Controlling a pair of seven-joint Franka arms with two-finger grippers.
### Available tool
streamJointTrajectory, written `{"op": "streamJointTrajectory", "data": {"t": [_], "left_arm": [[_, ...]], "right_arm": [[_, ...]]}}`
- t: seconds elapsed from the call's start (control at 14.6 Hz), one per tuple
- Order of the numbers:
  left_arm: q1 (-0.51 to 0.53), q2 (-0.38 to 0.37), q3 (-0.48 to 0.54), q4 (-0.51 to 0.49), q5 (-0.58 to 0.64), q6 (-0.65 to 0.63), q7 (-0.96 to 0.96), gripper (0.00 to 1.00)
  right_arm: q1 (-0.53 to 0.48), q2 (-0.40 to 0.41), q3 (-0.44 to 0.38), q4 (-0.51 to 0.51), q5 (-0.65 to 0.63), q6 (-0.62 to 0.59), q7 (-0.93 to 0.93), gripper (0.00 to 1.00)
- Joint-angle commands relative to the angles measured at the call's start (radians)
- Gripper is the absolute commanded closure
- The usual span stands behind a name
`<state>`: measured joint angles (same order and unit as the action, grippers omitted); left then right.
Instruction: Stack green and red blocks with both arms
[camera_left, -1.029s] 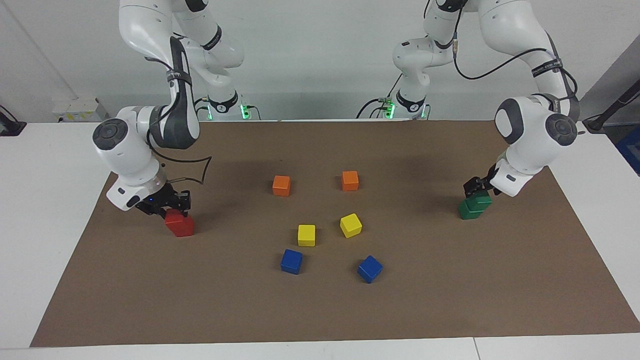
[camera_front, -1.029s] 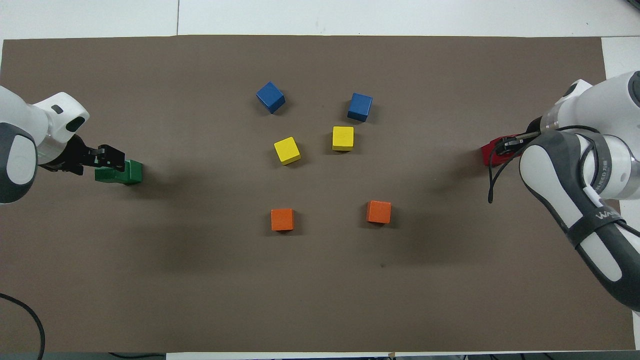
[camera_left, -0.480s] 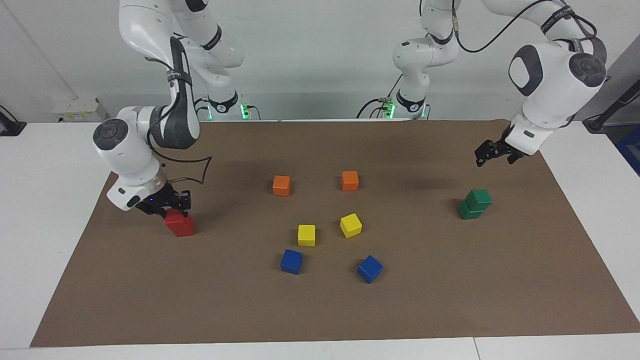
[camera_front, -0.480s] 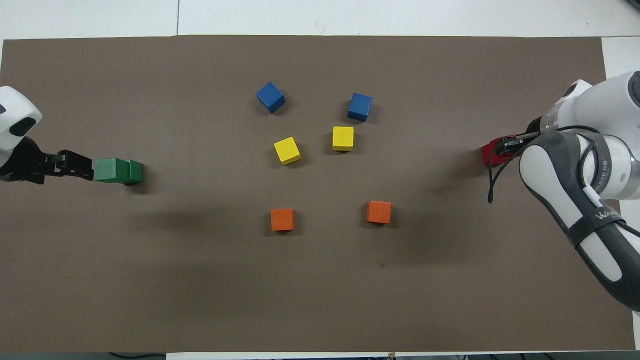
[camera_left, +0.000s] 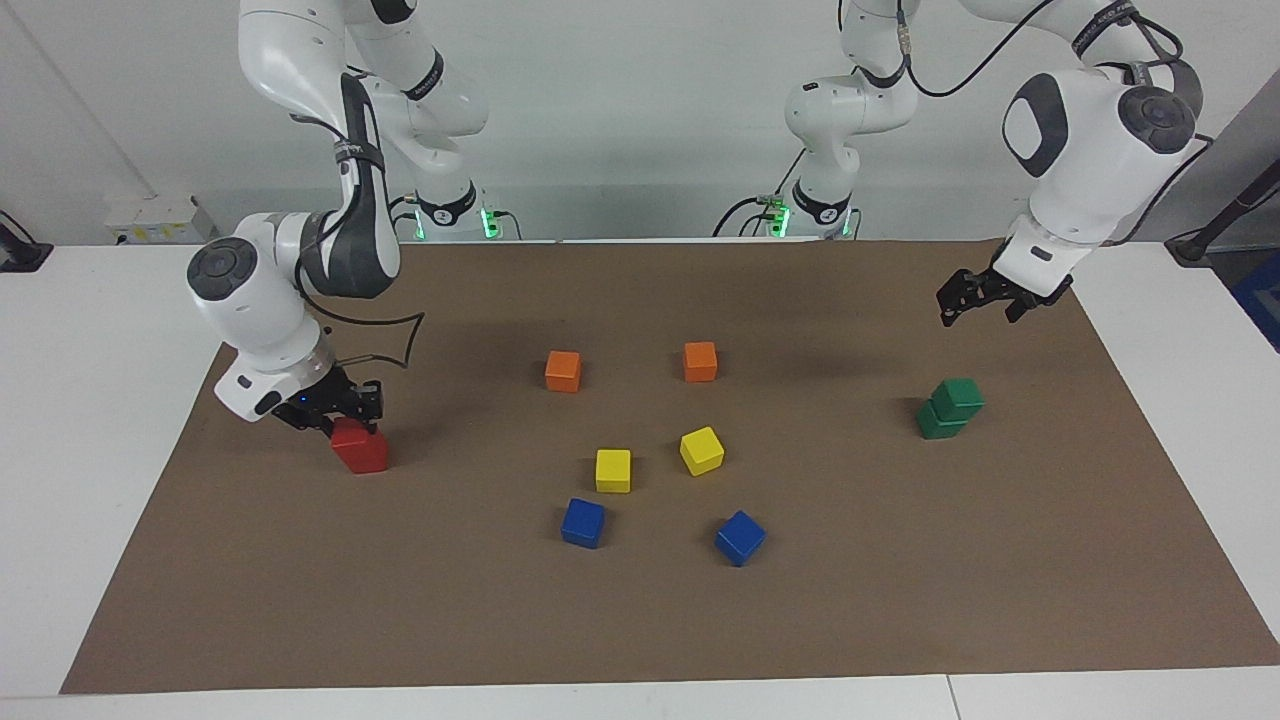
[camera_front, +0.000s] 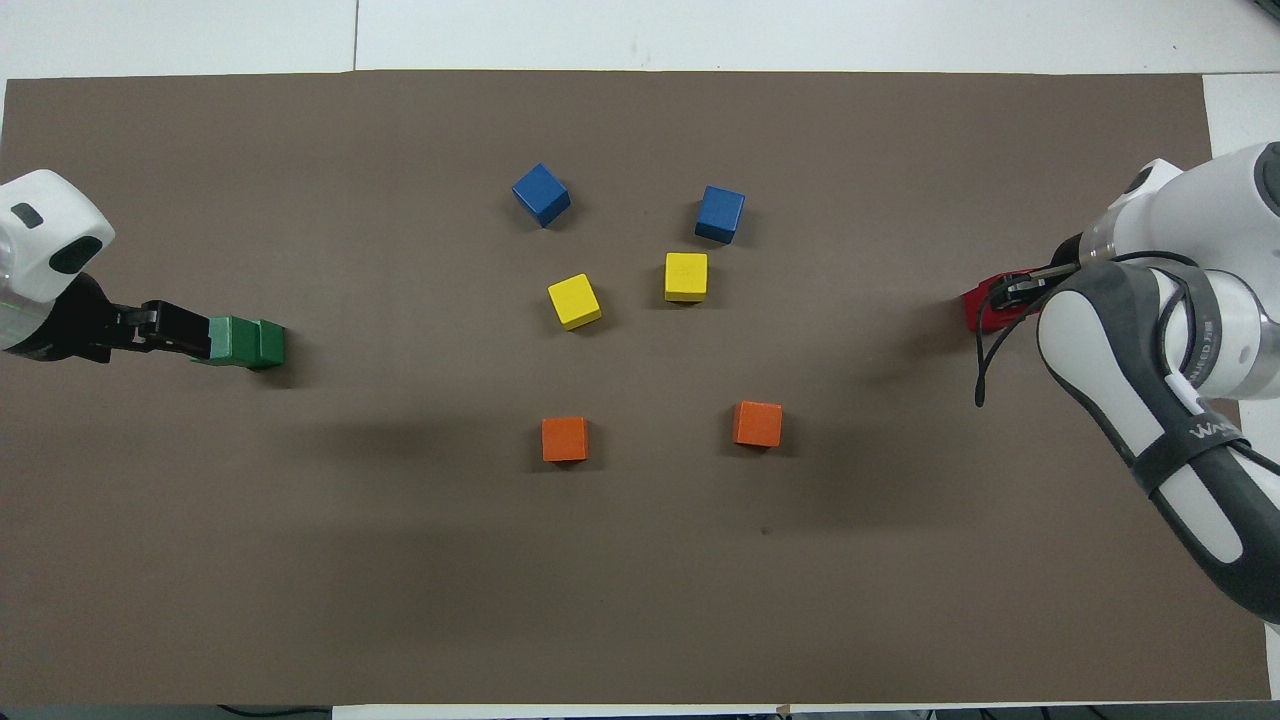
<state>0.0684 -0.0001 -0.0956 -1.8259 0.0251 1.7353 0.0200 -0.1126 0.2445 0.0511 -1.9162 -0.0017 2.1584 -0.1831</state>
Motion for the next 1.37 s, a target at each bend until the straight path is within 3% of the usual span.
{"op": "streamJointTrajectory", "data": {"t": [0.0, 0.34, 0.41, 0.48, 0.55, 0.62, 1.03, 1.3], "left_arm": [[-0.027, -0.009, 0.016, -0.013, -0.008, 0.02, -0.011, 0.0], [-0.036, 0.006, 0.034, 0.042, -0.008, -0.005, -0.009, 0.0], [-0.036, 0.006, 0.034, 0.042, -0.008, -0.007, -0.009, 0.0], [-0.038, 0.006, 0.034, 0.039, -0.008, -0.007, -0.011, 0.0], [-0.039, 0.006, 0.034, 0.04, -0.008, -0.005, -0.011, 0.0], [-0.041, 0.006, 0.034, 0.043, -0.008, -0.005, -0.011, 0.0], [-0.061, 0.005, 0.04, 0.043, -0.008, -0.01, -0.011, 0.0], [-0.09, 0.003, 0.065, 0.042, -0.008, -0.017, -0.011, 0.0]], "right_arm": [[-0.01, -0.007, 0.01, -0.018, 0.016, 0.028, 0.016, 0.83], [-0.012, -0.005, 0.01, -0.018, 0.016, 0.029, 0.016, 0.82], [-0.01, -0.007, 0.01, -0.018, 0.016, 0.029, 0.016, 0.69], [-0.01, -0.007, 0.01, -0.018, 0.016, 0.029, 0.019, 0.36], [-0.01, -0.007, 0.01, -0.018, 0.016, 0.029, 0.031, 0.14], [-0.01, -0.007, 0.01, -0.018, 0.016, 0.029, 0.04, 0.01], [-0.009, -0.007, 0.01, -0.018, 0.016, 0.026, 0.04, 0.0], [-0.004, -0.037, 0.016, 0.028, 0.014, -0.053, 0.045, 0.0]]}}
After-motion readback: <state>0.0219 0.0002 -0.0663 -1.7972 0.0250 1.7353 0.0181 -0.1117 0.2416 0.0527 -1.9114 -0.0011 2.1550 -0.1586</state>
